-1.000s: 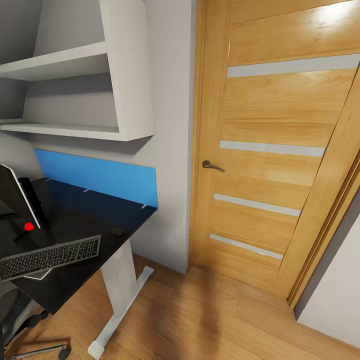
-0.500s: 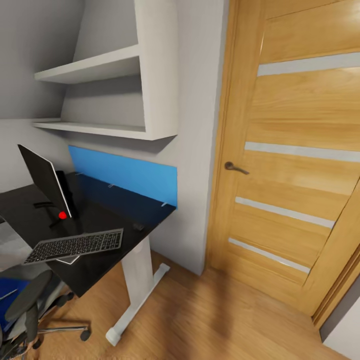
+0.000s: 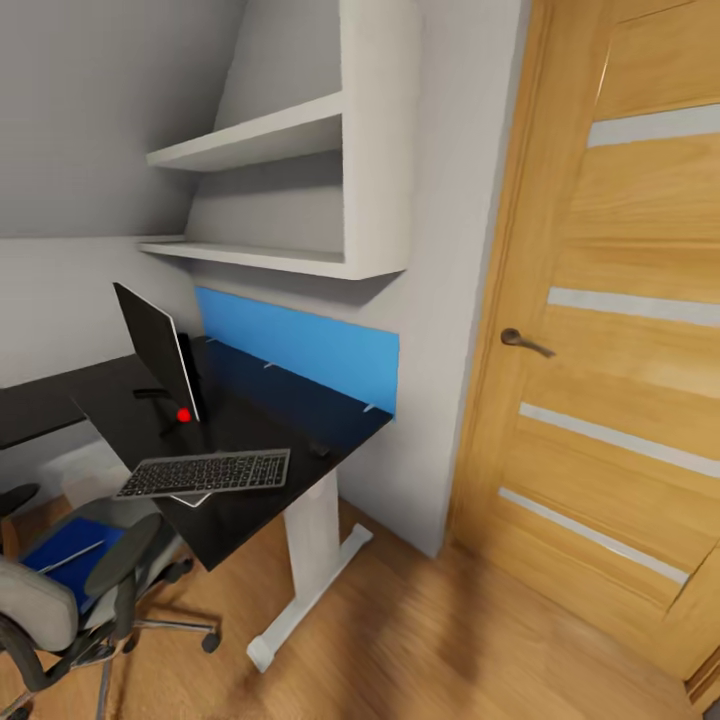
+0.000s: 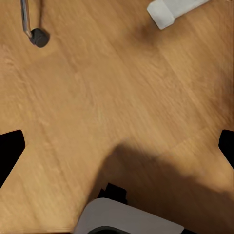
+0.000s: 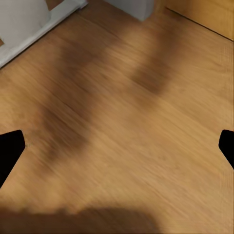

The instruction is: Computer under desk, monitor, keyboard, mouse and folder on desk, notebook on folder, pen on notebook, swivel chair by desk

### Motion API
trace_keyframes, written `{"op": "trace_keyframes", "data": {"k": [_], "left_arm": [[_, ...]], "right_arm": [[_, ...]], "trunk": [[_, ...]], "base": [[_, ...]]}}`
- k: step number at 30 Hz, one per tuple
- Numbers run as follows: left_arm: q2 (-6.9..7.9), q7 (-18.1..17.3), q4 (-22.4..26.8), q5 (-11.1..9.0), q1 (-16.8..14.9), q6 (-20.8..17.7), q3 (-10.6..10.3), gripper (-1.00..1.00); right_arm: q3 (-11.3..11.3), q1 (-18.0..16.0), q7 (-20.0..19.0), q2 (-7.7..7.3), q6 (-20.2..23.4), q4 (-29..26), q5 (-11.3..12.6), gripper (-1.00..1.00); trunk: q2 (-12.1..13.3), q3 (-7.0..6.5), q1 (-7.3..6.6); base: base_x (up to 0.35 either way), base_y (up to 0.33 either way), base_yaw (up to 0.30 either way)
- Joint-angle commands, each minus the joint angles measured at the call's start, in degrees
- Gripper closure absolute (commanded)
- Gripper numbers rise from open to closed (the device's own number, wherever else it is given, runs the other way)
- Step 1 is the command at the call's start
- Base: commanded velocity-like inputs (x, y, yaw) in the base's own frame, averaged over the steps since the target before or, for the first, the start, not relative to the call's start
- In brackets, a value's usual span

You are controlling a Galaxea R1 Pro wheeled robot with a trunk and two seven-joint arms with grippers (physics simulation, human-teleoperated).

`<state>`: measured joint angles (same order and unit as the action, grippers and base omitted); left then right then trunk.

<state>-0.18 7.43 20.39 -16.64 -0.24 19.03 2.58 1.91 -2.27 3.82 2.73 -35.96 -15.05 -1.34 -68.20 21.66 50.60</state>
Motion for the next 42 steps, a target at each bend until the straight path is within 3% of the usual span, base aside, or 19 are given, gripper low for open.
{"op": "trace_keyframes", "data": {"k": [1,42], "left_arm": [[-0.01,0.04,0.01,-0.14,-0.02,0.13,0.06,-1.0],[0.06,0.04,0.01,-0.01,-0.02,0.14,-0.03,-1.0]], "right_arm": [[0.21,-0.02,0.4,-0.01,-0.12,0.02,-0.15,-1.0],[0.2,-0.03,0.41,-0.1,0.04,-0.09,-0.15,-1.0]], "trunk": [[-0.04,0.06,0.0],[-0.04,0.06,0.0]], "base": [[0.0,0.0,0.283],[0.0,0.0,0.283]]}}
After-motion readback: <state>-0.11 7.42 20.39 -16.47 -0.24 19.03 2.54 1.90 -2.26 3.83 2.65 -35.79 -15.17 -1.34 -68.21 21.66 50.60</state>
